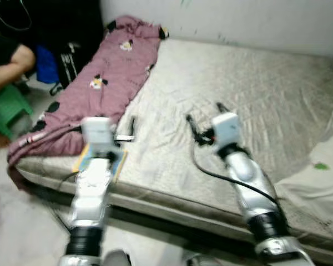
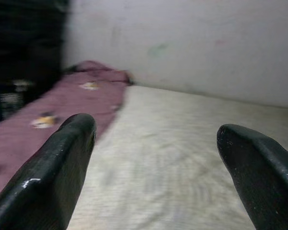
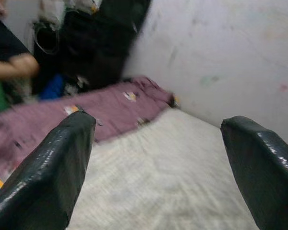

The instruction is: Clean up the room

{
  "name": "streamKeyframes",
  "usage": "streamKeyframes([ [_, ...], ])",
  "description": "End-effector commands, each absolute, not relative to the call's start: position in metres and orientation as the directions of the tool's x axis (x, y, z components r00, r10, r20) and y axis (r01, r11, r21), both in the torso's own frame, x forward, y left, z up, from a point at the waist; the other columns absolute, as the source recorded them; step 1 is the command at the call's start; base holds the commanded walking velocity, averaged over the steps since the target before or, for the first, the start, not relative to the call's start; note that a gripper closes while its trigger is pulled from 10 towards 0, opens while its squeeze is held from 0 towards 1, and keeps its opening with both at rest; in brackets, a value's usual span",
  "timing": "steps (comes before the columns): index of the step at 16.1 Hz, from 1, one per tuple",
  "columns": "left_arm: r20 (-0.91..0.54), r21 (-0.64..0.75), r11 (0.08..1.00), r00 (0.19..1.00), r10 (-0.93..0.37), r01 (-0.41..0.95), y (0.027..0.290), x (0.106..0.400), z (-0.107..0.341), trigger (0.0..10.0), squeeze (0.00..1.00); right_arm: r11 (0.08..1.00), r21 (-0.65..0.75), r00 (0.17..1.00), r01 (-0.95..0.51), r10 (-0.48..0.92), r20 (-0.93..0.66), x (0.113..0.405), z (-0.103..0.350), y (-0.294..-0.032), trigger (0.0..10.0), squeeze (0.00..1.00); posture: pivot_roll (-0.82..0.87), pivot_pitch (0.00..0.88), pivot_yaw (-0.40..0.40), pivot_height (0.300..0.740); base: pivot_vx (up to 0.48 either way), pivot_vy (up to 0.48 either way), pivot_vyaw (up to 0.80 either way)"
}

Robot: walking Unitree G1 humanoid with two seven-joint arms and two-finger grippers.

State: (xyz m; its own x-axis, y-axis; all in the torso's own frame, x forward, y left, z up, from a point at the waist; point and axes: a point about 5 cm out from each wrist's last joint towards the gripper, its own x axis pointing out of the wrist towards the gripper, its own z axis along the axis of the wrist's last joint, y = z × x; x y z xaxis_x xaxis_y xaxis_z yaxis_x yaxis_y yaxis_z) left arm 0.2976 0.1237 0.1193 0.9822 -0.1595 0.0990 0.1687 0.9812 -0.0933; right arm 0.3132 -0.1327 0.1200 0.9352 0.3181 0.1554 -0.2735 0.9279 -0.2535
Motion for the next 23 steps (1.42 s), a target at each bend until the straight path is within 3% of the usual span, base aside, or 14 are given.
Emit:
streamKeyframes([
  [1, 0.105, -0.076, 0.986, 0.985, -0.138, 0.146, 0.1317, 0.2996, 0.1224, 10.0, 0.00, 0.930, -0.239, 0.931, -0.278, 0.322, 0.172, 0.3147, 0.1235, -0.1277, 10.0, 0.00, -0.01, 0.000, -0.033, 0.740, 0.000, -0.341, 0.00],
  [13, 0.107, -0.071, 0.985, 0.983, -0.147, 0.155, 0.1302, 0.3000, 0.1216, 10.0, 0.00, 0.928, -0.237, 0.930, -0.287, 0.329, 0.164, 0.3157, 0.1215, -0.1277, 10.0, 0.00, -0.01, 0.000, -0.034, 0.740, 0.000, -0.331, 0.00],
  [19, 0.141, -0.083, 0.979, 0.974, -0.176, 0.189, 0.1279, 0.2984, 0.1246, 10.0, 0.00, 0.927, -0.239, 0.930, -0.289, 0.331, 0.162, 0.3158, 0.1208, -0.1275, 10.0, 0.00, -0.01, 0.000, -0.035, 0.740, 0.000, 0.000, 0.00],
  [23, 0.145, -0.086, 0.978, 0.974, -0.176, 0.190, 0.1285, 0.2987, 0.1252, 10.0, 0.00, 0.932, -0.229, 0.933, -0.282, 0.322, 0.162, 0.3169, 0.1211, -0.1281, 10.0, 0.00, -0.01, 0.000, -0.035, 0.740, 0.292, 0.000, 0.00],
])
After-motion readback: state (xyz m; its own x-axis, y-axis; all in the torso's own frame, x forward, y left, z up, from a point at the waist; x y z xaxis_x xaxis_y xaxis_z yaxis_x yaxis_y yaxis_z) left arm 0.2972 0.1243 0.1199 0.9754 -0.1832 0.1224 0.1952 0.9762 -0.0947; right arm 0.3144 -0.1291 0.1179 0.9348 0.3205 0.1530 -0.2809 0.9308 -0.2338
